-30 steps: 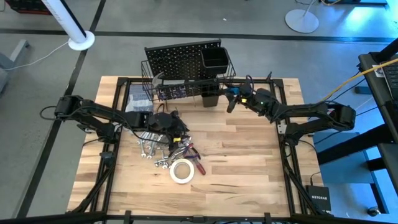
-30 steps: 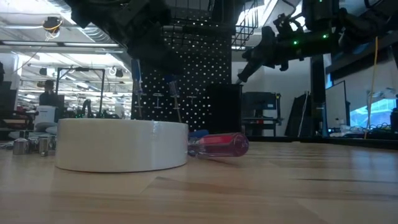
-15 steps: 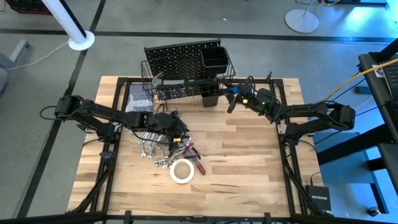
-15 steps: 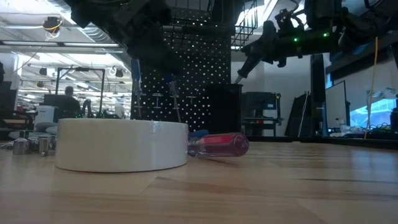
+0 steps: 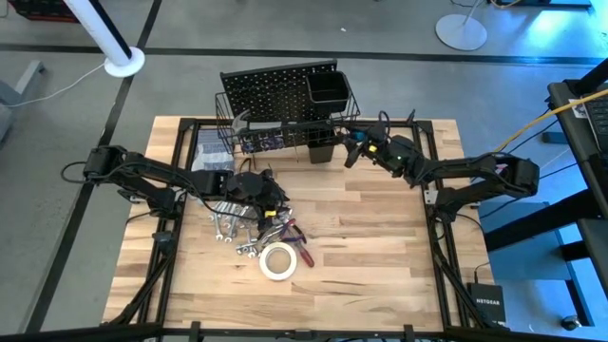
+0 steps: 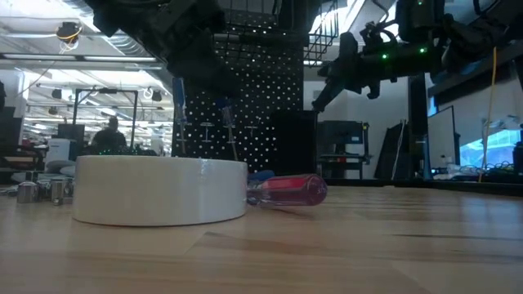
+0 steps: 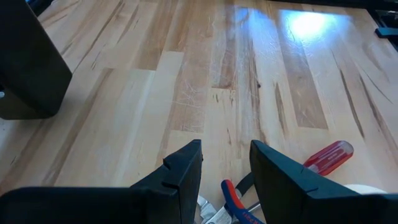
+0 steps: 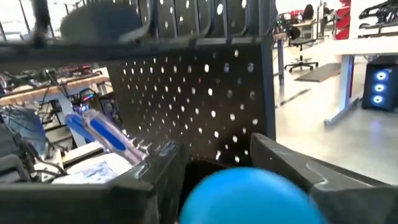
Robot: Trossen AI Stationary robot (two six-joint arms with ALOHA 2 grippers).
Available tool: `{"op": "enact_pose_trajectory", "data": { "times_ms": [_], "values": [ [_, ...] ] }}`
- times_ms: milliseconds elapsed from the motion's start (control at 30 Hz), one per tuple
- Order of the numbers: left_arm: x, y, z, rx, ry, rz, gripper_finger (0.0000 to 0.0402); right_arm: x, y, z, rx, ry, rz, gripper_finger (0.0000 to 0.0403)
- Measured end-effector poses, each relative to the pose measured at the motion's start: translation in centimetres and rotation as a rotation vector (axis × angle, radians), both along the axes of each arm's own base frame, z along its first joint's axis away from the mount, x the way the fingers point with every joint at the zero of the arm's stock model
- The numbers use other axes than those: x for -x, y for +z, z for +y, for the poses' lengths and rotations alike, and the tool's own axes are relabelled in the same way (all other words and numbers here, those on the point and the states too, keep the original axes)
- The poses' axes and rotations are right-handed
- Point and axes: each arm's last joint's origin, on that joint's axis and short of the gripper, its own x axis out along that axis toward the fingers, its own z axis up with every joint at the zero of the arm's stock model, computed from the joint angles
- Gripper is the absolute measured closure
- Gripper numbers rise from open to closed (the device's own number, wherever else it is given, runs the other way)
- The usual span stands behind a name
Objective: Hang tools onto peg board
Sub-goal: Put the black screwdriver into the bottom black bin on the pegboard
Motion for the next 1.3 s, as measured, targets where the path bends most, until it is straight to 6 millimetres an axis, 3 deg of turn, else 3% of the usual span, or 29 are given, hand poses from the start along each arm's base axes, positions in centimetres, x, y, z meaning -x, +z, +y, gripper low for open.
{"op": "enact_pose_trajectory", "data": {
  "times_ms": [200,300,567,800,967,1300],
  "values": [
    [0.0,0.0,0.0,0.001,0.000,0.001,0.0274,-0.1,-0.2,0.0,0.027,-0.002,0.026,0.0214],
    [0.0,0.0,0.0,0.005,0.003,0.003,0.0274,0.5,1.0,0.2,0.081,0.014,0.007,0.0213],
    [0.1,-0.1,-0.1,0.005,0.000,0.010,0.0274,3.3,3.4,1.5,0.107,0.053,0.057,0.0213],
    [0.1,-0.1,-0.3,0.003,-0.007,0.011,0.0274,6.1,2.8,2.9,0.003,0.146,0.258,0.0215],
    [0.1,-0.1,-0.2,0.003,-0.007,0.009,0.0274,5.7,1.1,2.5,-0.046,0.068,0.394,0.0258],
    [0.0,-0.1,-0.2,0.003,-0.007,0.007,0.0274,1.9,1.2,0.9,0.144,0.050,0.209,0.0395]
  ]
}}
